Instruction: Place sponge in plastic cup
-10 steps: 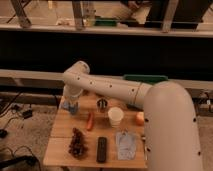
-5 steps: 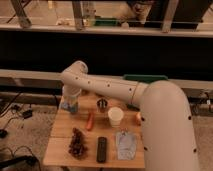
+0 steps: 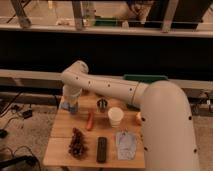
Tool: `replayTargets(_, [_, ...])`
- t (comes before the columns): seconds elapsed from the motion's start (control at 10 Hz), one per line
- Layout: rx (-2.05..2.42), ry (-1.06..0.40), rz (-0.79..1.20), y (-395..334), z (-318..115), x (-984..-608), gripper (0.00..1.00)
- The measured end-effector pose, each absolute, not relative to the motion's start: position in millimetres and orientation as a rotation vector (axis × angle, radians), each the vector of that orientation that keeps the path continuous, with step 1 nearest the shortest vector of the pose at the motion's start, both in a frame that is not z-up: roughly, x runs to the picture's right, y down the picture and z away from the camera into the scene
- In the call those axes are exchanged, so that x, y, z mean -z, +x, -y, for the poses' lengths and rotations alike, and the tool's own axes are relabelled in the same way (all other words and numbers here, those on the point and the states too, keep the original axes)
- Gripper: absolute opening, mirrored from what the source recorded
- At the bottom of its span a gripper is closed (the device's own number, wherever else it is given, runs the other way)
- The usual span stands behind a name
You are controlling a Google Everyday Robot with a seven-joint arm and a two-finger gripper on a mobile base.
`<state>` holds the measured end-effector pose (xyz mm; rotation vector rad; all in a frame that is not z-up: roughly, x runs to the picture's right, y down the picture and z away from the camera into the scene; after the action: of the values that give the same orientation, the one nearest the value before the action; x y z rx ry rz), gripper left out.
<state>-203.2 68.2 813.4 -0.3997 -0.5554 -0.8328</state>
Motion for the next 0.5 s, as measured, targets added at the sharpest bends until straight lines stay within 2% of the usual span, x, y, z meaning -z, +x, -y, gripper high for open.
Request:
replayTargets(0.1, [0.833, -0.4, 0.555, -203.2, -68.2, -813.4, 0.75])
replayTargets(0.2, [0.833, -0.4, 0.555, -203.3, -68.2, -813.4, 0.8])
replayTargets(0.5, [0.833, -0.399, 0.556, -203.5, -68.1, -813.4, 0.8])
